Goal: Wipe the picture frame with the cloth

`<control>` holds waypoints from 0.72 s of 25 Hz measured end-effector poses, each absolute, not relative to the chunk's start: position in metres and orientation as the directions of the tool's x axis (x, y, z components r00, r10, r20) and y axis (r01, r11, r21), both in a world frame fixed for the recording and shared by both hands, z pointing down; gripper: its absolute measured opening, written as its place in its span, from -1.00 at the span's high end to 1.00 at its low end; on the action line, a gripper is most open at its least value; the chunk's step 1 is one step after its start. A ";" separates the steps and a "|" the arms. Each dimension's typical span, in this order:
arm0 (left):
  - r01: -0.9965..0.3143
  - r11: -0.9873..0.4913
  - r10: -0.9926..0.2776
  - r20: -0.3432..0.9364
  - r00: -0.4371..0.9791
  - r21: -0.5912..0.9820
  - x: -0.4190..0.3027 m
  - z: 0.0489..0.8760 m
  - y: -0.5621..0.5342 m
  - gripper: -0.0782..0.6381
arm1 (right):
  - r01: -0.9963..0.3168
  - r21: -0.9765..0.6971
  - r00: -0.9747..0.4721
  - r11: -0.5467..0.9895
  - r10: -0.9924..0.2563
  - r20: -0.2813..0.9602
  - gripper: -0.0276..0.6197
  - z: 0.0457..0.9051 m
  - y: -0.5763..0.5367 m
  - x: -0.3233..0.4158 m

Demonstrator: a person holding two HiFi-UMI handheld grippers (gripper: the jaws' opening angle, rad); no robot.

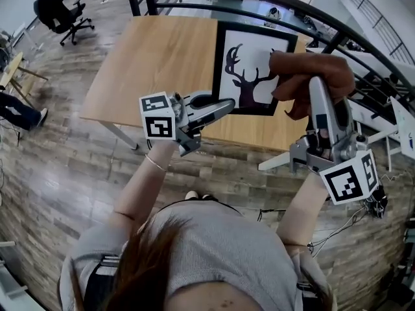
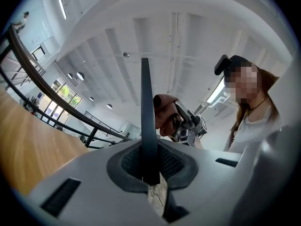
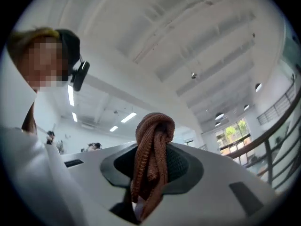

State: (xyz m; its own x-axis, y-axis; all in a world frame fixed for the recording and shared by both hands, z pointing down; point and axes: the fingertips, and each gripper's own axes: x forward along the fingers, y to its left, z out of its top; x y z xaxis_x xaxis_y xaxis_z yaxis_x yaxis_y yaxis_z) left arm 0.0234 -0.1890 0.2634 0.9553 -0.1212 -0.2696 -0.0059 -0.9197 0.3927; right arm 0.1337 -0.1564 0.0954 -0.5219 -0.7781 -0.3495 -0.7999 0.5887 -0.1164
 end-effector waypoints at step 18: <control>0.036 -0.941 -0.061 -0.274 0.960 0.338 0.023 0.258 -0.182 0.67 | -0.889 0.215 -0.449 0.405 -0.863 -0.232 0.50 0.120 -0.215 0.055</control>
State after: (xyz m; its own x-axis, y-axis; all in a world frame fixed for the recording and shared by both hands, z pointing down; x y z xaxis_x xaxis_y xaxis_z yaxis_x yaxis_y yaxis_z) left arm 0.0227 -0.1822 0.2575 0.9599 -0.0614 -0.2736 0.0360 -0.9406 0.3375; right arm 0.0551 -0.2146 0.1199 -0.4494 -0.8627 -0.2318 -0.8886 0.4049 0.2155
